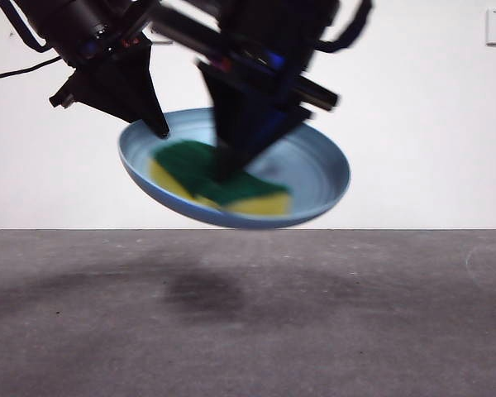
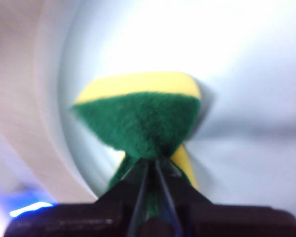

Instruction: Pick up the plate,pick up the cloth,clean the plate with the cloth

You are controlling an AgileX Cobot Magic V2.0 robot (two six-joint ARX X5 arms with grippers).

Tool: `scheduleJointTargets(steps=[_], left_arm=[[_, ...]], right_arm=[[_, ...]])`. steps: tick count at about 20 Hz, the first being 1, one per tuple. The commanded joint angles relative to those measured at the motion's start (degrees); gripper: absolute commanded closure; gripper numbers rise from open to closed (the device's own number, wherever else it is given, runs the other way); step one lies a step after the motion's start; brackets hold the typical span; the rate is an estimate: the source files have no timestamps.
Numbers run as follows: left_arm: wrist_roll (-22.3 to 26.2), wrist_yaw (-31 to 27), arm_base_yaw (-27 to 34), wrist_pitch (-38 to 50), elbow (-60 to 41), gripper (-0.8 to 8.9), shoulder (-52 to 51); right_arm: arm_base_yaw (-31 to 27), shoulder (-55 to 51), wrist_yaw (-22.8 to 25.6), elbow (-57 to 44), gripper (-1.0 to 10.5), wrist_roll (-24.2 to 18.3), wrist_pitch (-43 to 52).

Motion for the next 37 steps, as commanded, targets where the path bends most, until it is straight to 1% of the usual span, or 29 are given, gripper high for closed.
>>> scheduleJointTargets(steps=[1,2,3,4,6,8,10,14,16,17,19,21,23,24,25,26,28,32,36,37], left_arm=[[-0.9,2.5,0.4,-0.5,0.3,8.22,-0.4],[-0.8,2.5,0.4,-1.2,0.3,8.22,-0.4],[-0.6,2.5,0.4,-1.7,0.3,8.22,-0.4],[-0.4,2.6,0.4,-2.1,0.3,8.22,-0.4],[-0.4,2.6,0.4,-2.3,0.3,8.22,-0.4],[-0.4,2.8,0.4,-2.6,0.3,8.22,-0.4],[-0.4,3.7,0.4,-2.5,0.3,8.22,-0.4],[-0.4,5.4,0.4,-1.6,0.3,8.22,-0.4],[-0.5,5.3,0.4,-1.0,0.3,8.22,-0.4],[-0.4,5.3,0.4,-0.7,0.3,8.22,-0.4],[-0.4,4.9,0.4,-0.2,0.3,8.22,-0.4],[-0.2,1.4,0.4,0.1,0.3,8.22,-0.4],[1.4,-9.3,0.4,0.0,0.3,8.22,-0.2],[1.9,-14.2,0.4,0.0,0.2,8.22,0.1],[2.5,-16.9,0.5,0.0,0.2,8.22,0.7],[2.6,-17.9,1.1,0.0,0.2,8.22,1.6],[2.6,-17.8,2.3,0.4,0.2,8.22,3.7],[2.6,-18.8,4.7,2.6,0.2,8.22,8.1],[2.6,-18.8,7.0,4.8,0.2,8.22,12.3],[2.5,-18.8,7.4,5.0,0.2,8.22,13.2]], right_arm=[[-1.1,1.4,13.6,-1.0,9.6,-1.1,-3.9],[-1.5,1.3,18.3,-1.0,9.6,-1.1,-3.5],[-2.1,1.3,21.6,-1.0,9.6,-1.1,-2.3],[-3.0,1.2,22.9,-1.0,9.6,-1.1,-0.3],[-4.3,1.2,22.7,-1.0,9.6,-1.0,3.3],[-5.3,1.2,19.9,-1.0,9.6,-1.0,7.7],[-5.9,1.2,15.2,-1.0,9.6,-0.8,12.0],[-6.2,1.2,2.6,-1.0,9.6,1.4,19.5],[-6.1,1.2,-2.7,-1.0,9.6,2.0,21.2],[-5.8,1.2,-4.7,-1.0,9.6,2.1,21.5],[-5.1,1.2,-5.9,-1.0,9.6,2.1,21.3],[-4.5,1.2,-5.9,-1.0,9.6,1.8,20.7],[-4.3,-0.3,-5.8,-1.0,9.6,1.5,18.4],[-4.3,-1.4,-5.0,-1.0,9.6,1.4,17.2],[-4.3,-2.4,-4.8,-1.0,9.6,1.1,16.1],[-4.3,-3.9,-4.8,-1.0,9.6,1.0,14.4],[-4.4,-6.6,-4.2,-1.0,9.6,1.0,11.4],[-4.7,-12.1,1.2,-1.0,9.6,0.4,5.2],[-5.6,-17.3,4.1,-1.0,9.6,0.1,1.0],[-5.6,-18.6,4.2,-1.0,9.6,0.0,0.6]])
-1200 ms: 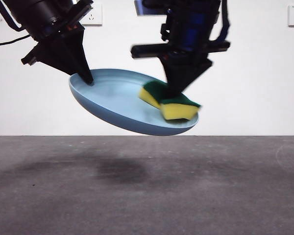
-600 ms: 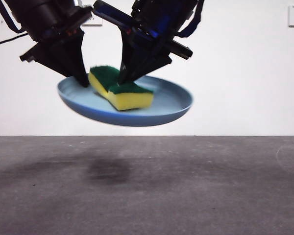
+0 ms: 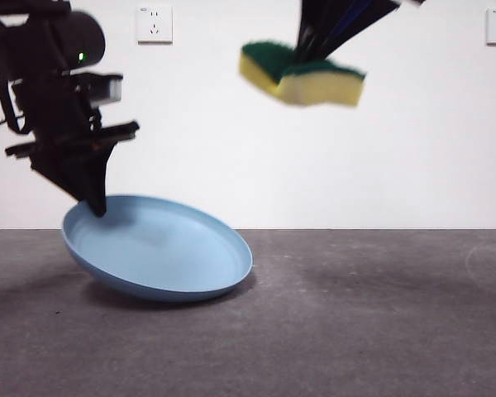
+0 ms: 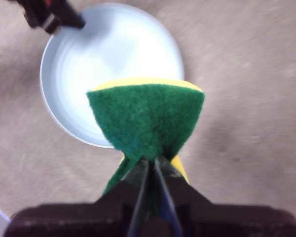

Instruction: Pick up the plate,pick up the cloth,clean the plate with the cloth

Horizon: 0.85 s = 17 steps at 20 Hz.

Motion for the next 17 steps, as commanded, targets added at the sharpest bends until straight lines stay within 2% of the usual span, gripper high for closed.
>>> scheduleJointTargets(steps=[1,8,9,12,13,17], left_arm=[[0.5,0.1,0.9,1.0,0.2,8.22,2.7],[0.5,0.1,1.2,2.8,0.2,8.11,8.8],[0.4,0.1,1.2,2.8,0.2,7.81,9.4],[0.0,0.1,1.2,2.9,0.2,4.64,9.6],[-1.1,0.1,1.2,2.8,0.2,4.27,9.6],[-4.6,2.7,0.7,2.0,0.2,4.30,8.1]], right_arm=[[-0.2,-2.4,0.4,-0.3,9.6,-0.4,-0.3],[-0.4,-7.8,0.4,-0.3,9.6,-0.3,-2.3],[-0.4,-8.1,0.5,-0.3,9.6,-0.3,-2.8],[-0.8,-8.2,0.5,-0.3,9.6,-0.3,-3.6],[-1.1,-8.2,0.5,-0.3,9.6,-0.3,-3.6],[-3.1,-7.2,0.5,-0.3,9.6,-0.2,-3.6]])
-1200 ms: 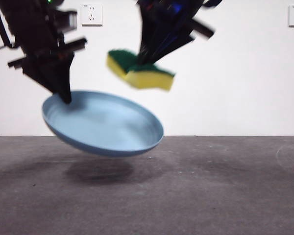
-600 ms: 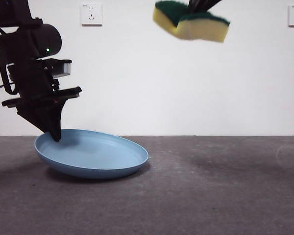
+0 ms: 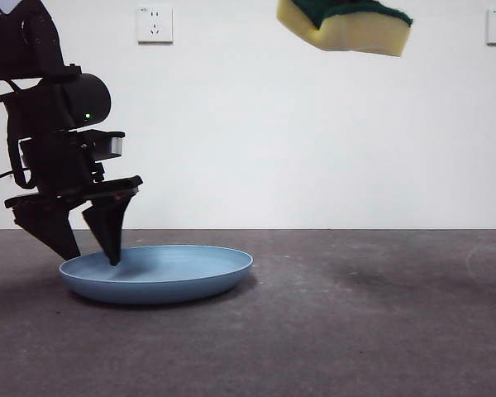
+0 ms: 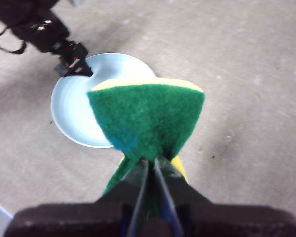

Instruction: Pick up the plate,pick up the cloth,clean the plate with the cloth

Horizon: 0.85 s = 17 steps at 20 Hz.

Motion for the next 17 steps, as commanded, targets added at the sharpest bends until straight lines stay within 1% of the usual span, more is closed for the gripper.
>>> scheduleJointTargets(steps=[1,2,3,4,7,8,10,11,13,14,17], left_arm=[[-2.4,3.0,-0.9,0.0,-0.2,4.30,-2.1],[-2.9,4.2,-1.2,-0.1,-0.2,4.30,-3.8],[-2.9,5.0,-1.7,-0.5,-0.2,4.30,-5.7],[-2.8,5.1,-2.1,-1.3,-0.2,4.30,-8.0],[-3.6,4.5,-2.8,-2.8,-0.2,4.31,-14.7],[-4.4,4.2,-2.8,-3.2,-0.2,4.31,-17.5],[-4.5,3.3,-2.9,-3.4,-0.3,4.31,-22.9],[-4.5,3.5,-2.9,-3.3,-0.5,4.31,-25.2],[-4.5,2.8,-3.2,-3.3,-1.8,4.31,-30.2],[-4.5,1.9,-3.2,-3.4,-3.0,4.31,-33.0],[-4.6,1.9,-3.2,-2.9,-8.3,4.32,-41.2]], right_arm=[[-1.6,1.4,0.3,-0.3,9.6,0.4,0.3],[-2.6,2.4,0.3,-0.3,9.6,1.6,0.3],[-3.8,3.5,0.3,-0.3,9.6,4.0,0.3],[-5.3,5.1,0.1,-0.3,9.6,5.2,0.3],[-9.0,9.5,-0.3,-0.3,9.6,5.3,0.9],[-10.2,11.2,-0.3,-0.3,9.6,5.3,1.6],[-12.0,14.3,-0.5,-0.3,9.6,5.3,3.7],[-12.8,15.8,-1.8,-0.3,9.6,5.3,4.8],[-14.4,19.6,-6.1,-0.3,9.6,5.4,7.1],[-15.0,21.9,-6.5,-0.3,9.6,5.4,8.1],[-15.4,27.6,-6.3,-0.3,9.6,5.4,10.1]])
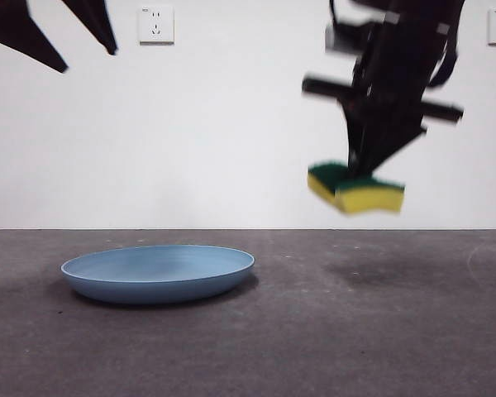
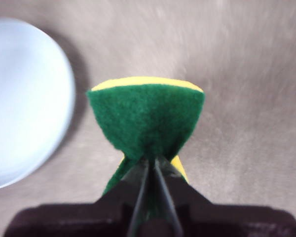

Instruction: Pick up the plate,pick up the cloth,clean the plate with the cloth

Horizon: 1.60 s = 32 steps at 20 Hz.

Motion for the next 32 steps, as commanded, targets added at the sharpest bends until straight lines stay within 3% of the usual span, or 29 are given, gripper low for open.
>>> scheduleJointTargets(steps=[1,7,12,16,17,18,29,32], left_arm=[[-0.5,-0.3,-0.2,0.4,-5.5,4.32,-6.6],[-1.9,-0.1,-0.2,-0.5,-18.8,4.36,-23.2],[-1.9,-0.2,-0.2,-3.5,-21.8,4.36,-30.1],[-1.9,-0.2,-0.2,-4.9,-21.8,4.36,-31.1],[-1.9,-0.2,-0.2,-5.1,-21.8,4.36,-31.1],[-1.9,-0.2,-0.2,-5.2,-21.8,4.36,-31.1],[-1.6,-0.5,-0.2,-4.5,-21.8,4.39,-30.9],[-1.5,-0.7,-0.2,-3.0,-21.8,4.60,-30.3]], right_arm=[[-0.3,4.5,-0.1,-0.3,9.6,0.5,1.7],[-1.0,12.9,-0.1,-0.3,9.6,0.5,4.9],[-1.9,13.7,-0.1,-0.3,9.1,0.2,5.2],[-2.5,13.7,-0.1,-0.3,4.0,-0.1,5.1],[-2.5,13.7,-0.1,-0.3,3.1,-0.1,5.0],[-2.5,13.7,-0.1,-0.3,2.9,-0.1,5.0],[-2.4,7.6,-1.8,-0.3,3.1,0.1,4.1],[-1.4,2.0,-1.7,-0.3,6.4,-0.1,1.8]])
